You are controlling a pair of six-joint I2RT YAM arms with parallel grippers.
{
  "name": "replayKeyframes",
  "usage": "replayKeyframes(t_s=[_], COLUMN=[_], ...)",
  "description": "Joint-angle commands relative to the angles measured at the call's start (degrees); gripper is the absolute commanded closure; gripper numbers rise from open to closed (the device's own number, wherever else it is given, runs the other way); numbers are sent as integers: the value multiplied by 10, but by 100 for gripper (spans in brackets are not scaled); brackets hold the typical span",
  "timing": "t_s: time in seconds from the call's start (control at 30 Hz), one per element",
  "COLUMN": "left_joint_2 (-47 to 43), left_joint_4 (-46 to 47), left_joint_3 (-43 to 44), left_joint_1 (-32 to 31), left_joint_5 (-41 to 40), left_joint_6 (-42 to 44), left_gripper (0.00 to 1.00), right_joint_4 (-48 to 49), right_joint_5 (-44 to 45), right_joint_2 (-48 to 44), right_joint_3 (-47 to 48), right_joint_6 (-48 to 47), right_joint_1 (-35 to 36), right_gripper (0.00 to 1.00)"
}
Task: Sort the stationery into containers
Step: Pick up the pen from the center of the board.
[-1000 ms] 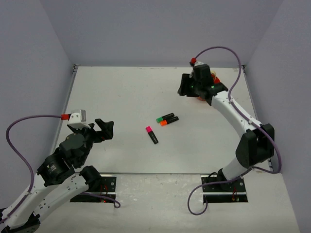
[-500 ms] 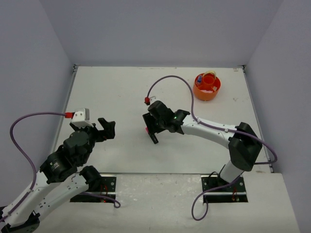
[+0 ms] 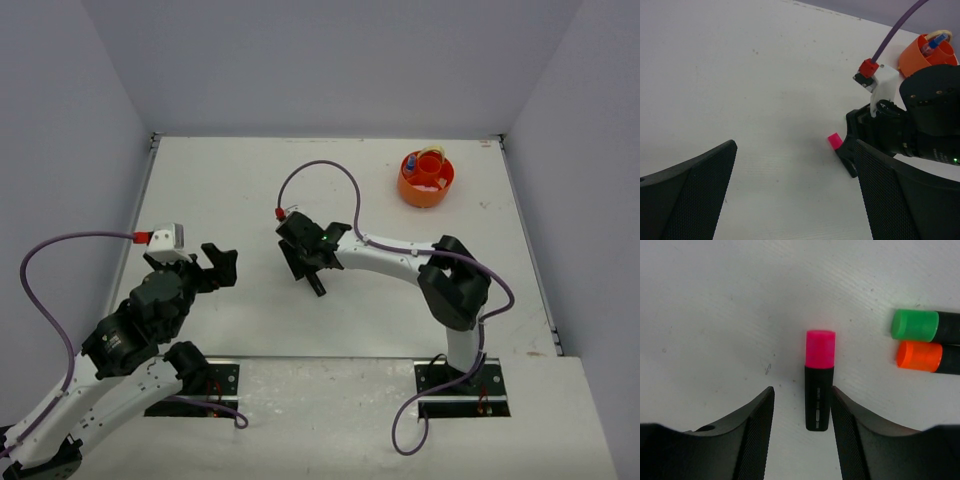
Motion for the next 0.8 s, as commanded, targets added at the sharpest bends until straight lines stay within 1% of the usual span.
replayKeyframes(t_s=[0.0,0.27,0.33,0.4,0.6,0.7,0.77], left_joint_2=[-7,-11,-12,-14,-17,-17,-18], left_joint_4=[13,15,15,15,17,16,17], left_joint_3=[1,-1,0,0,-2,-1,-1], left_joint_1=[4,4,4,4,4,4,4], left_joint_5=[2,8,7,8,9,9,10], left_joint_6=[6,9,9,9,9,9,10], left_gripper=[0,0,0,0,0,0,0], right_joint_4=[-33,-52,-65,-67,-68,-76,-77], right_joint_5=[32,26,20,15,-5,-17,-21], right_joint_2=[53,117,131,143,159,161,160], right_joint_3=[58,117,138,143,143,140,134], right_joint_6=[-14,-33,-39,-44,-46,-40,-35], right_joint_1=[-2,-28,-32,-32,-34,-34,-34], right_gripper=[50,52,54,55,61,62,68])
